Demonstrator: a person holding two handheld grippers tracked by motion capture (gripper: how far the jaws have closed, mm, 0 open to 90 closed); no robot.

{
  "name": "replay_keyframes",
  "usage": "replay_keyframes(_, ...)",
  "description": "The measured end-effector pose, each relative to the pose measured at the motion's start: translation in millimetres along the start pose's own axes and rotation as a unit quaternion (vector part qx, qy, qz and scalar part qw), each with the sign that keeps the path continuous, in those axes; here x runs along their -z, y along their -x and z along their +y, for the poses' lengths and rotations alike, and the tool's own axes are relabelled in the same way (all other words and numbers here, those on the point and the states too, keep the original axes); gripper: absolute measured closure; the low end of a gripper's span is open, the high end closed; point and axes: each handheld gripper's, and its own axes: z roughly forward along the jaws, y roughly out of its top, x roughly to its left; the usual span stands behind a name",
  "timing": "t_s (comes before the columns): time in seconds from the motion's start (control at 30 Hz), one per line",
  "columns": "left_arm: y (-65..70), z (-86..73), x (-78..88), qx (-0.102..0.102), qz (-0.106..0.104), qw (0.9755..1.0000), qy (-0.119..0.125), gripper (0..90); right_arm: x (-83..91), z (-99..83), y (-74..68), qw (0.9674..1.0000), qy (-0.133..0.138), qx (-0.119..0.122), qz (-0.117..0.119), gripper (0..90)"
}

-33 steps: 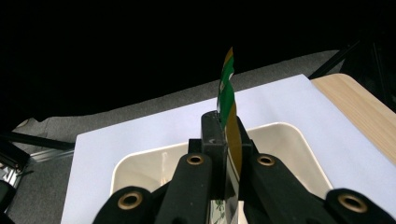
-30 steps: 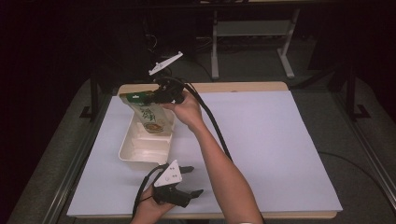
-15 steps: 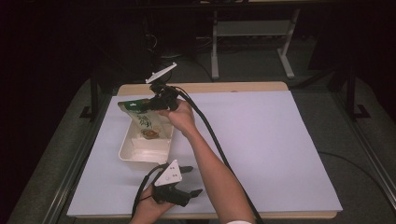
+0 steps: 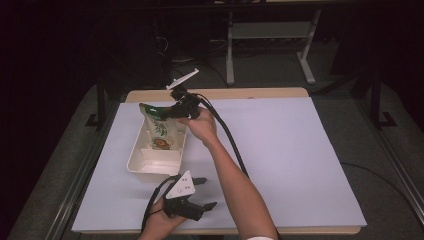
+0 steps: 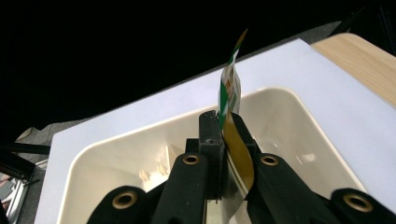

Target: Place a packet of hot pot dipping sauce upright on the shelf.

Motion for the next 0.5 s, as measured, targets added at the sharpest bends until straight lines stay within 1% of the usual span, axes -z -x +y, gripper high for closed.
replay_keyframes(0.13, -0.4, 0.0, -0.3, -0.002, 0.001, 1.0, -0.002, 21.0, 2.6, -6.2, 6.9, 0.9999, -0.003, -0.01, -0.004, 86.1)
replay_keyframes(0.17, -0.5, 0.0, -0.3, -0.002, 0.001, 1.0, -0.002, 21.0, 2.9, -7.4, 7.9, 0.9999, -0.004, -0.015, -0.005, 85.9)
replay_keyframes(0.23, -0.6, 0.1, -0.2, -0.002, 0.002, 1.0, -0.001, 21.0, 2.9, -8.6, 9.6, 0.9999, -0.005, -0.015, -0.005, 85.4)
replay_keyframes(0.27, -0.5, 0.2, -0.2, -0.002, 0.002, 1.0, 0.0, 21.0, 3.0, -10.3, 11.5, 0.9998, -0.006, -0.02, -0.006, 84.7)
replay_keyframes(0.33, -0.5, 0.2, -0.2, -0.002, 0.002, 1.0, 0.0, 21.0, 3.0, -10.9, 12.1, 0.9997, -0.007, -0.022, -0.006, 84.6)
replay_keyframes(0.5, -0.5, 0.0, -0.8, -0.002, 0.001, 1.0, -0.002, 20.9, 3.3, -13.0, 15.0, 0.9994, -0.013, -0.028, -0.014, 82.2)
